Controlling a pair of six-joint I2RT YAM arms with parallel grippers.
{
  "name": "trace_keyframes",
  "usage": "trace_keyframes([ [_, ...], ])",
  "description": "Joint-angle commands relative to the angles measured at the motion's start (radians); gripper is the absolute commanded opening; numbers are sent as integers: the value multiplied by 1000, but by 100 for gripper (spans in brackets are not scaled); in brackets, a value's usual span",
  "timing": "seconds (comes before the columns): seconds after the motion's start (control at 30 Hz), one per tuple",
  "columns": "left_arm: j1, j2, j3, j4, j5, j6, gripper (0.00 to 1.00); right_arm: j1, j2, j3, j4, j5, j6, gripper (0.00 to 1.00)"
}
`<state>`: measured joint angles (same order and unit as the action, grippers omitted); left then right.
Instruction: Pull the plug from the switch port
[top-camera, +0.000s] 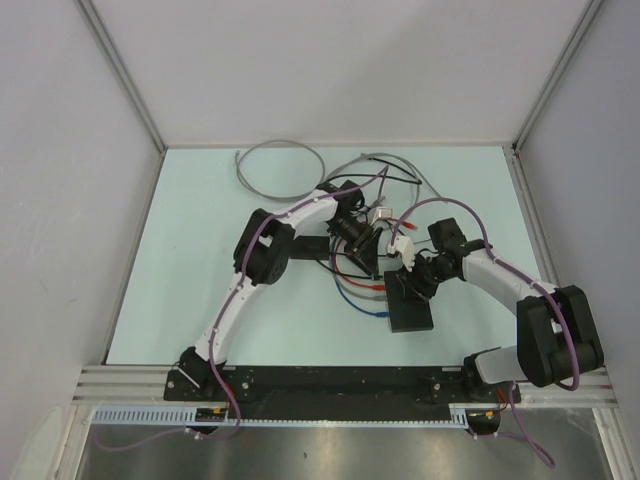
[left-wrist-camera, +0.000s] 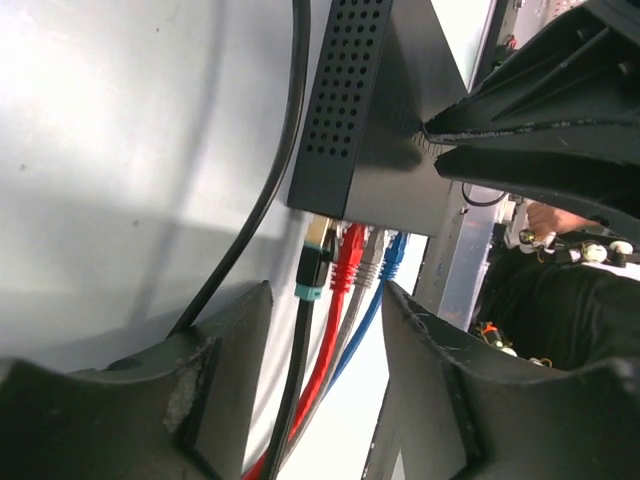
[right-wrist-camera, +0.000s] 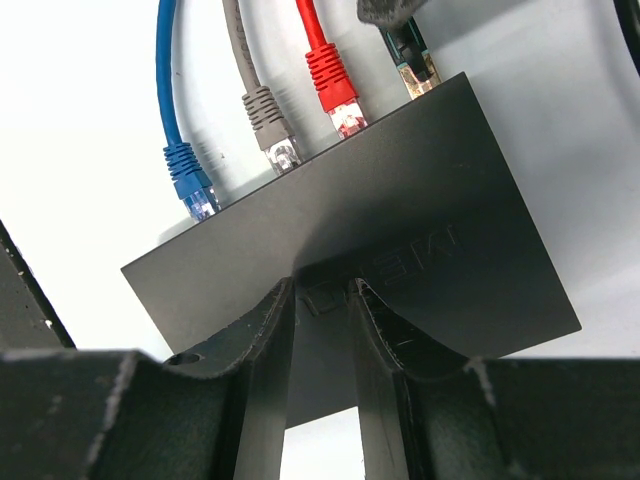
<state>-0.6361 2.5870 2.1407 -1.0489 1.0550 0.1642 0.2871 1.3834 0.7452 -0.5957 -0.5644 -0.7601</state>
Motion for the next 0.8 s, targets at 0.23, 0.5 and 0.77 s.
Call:
trace_keyframes([
  [0.23,-73,133,35,105,-142,-9,46,-8,29,-53,-69,118,-10,34],
  [0.5,-82,150,44,112,-157,-22,19,-6,31,-53,-69,120,-8,34],
  [0.77,-73,130,-33,50,-354,32,0,6,34,-53,-75,133,-10,34],
])
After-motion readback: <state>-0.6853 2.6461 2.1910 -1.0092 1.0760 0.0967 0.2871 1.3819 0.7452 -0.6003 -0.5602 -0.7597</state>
